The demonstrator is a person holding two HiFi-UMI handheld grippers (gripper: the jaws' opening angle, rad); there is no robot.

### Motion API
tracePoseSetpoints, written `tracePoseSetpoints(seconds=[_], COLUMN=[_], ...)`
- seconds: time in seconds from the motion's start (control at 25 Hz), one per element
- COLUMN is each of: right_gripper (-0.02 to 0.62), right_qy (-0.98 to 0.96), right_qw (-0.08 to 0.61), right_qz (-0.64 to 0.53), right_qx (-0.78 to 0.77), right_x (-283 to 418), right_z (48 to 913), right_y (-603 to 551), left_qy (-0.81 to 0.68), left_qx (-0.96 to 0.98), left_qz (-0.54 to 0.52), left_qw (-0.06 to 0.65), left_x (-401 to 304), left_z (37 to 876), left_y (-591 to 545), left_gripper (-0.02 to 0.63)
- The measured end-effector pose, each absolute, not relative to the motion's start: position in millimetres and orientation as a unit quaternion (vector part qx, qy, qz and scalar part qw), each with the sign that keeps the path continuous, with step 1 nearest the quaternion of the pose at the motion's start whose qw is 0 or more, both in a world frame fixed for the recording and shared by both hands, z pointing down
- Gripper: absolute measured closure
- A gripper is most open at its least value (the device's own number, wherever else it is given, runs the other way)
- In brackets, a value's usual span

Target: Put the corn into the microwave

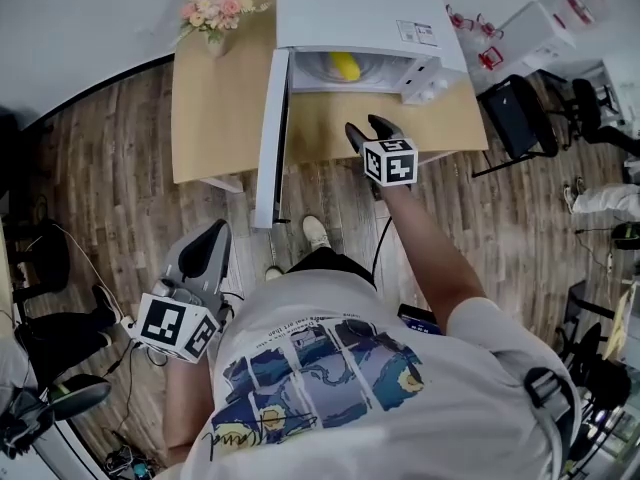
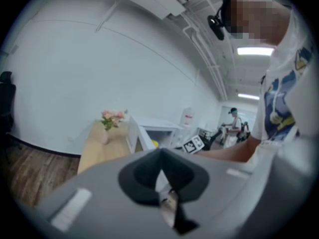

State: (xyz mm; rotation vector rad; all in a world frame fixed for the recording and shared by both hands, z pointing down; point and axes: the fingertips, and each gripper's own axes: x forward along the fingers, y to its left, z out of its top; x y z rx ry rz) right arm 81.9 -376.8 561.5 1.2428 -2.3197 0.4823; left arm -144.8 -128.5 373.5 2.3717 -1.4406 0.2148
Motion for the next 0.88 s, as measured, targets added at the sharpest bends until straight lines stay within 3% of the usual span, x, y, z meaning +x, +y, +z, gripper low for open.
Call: tracePoseSetpoints(seconds=[0.24, 0.4, 0.88], right_gripper=[0.455, 0.569, 0.586], right_qy=[-0.847, -0.845, -0.871], right_qw=[0.222, 0.221, 0.223], right_qz=[0.188, 0.192, 0.189], right_qx=[0.445, 0.446, 0.395], right_x=[77, 74, 40], right_z=[547, 536, 499], right_y=[-296, -242, -105], left_qy=[-0.494, -0.478, -0.419], left_qx=[0.846, 0.856, 0.883], left_qz=[0.079, 0.076, 0.087], left_qw=[0.185, 0.184, 0.191], left_x=[-157, -163, -160], left_z=[381, 388, 404], left_y=[-91, -68, -16], left_gripper=[0.598, 0.598, 0.598])
